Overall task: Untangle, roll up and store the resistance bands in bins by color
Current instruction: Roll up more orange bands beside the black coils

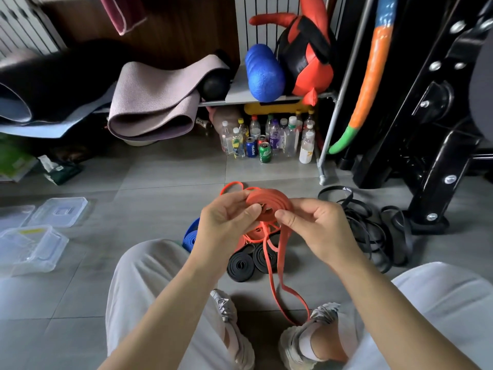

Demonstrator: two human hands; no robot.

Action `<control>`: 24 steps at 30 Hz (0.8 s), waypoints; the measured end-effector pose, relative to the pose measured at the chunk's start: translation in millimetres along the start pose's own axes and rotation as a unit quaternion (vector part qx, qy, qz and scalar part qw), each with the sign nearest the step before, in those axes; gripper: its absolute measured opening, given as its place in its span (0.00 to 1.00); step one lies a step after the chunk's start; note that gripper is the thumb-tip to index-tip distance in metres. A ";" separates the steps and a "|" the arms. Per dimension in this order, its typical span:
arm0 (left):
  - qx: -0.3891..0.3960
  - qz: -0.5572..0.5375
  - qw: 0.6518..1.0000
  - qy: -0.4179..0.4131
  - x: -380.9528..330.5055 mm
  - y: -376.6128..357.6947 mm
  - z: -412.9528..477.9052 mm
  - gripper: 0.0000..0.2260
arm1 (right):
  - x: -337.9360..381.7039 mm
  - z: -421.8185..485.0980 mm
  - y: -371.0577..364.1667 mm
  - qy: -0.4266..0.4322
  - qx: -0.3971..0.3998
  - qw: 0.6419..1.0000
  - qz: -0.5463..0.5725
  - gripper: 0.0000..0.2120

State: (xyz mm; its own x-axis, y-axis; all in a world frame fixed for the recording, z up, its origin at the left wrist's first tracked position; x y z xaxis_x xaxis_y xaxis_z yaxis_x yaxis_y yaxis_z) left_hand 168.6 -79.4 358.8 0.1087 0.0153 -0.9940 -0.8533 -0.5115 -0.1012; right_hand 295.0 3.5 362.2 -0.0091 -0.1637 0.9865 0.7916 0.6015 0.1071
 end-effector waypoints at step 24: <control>0.057 0.399 0.908 -0.116 -56.0 -9.1 23.6 0.16 | 10.0 11.6 7.7 0.041 0.005 0.961 -0.272 0.04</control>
State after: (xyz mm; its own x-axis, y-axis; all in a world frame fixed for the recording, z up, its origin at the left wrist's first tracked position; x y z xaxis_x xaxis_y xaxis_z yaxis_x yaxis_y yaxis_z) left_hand 158.2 -55.4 414.4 -0.6655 -0.1337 -0.7343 -0.6622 -0.3481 0.6636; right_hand 294.0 15.6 374.3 -0.3720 -0.5174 0.7707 0.6769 0.4169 0.6066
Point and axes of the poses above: each hand's wrist, its own z-axis towards the middle knuckle, its own y-axis out of the back of the hand, x = y × z, the point moved 10 cm from there along z, towards the middle knuckle
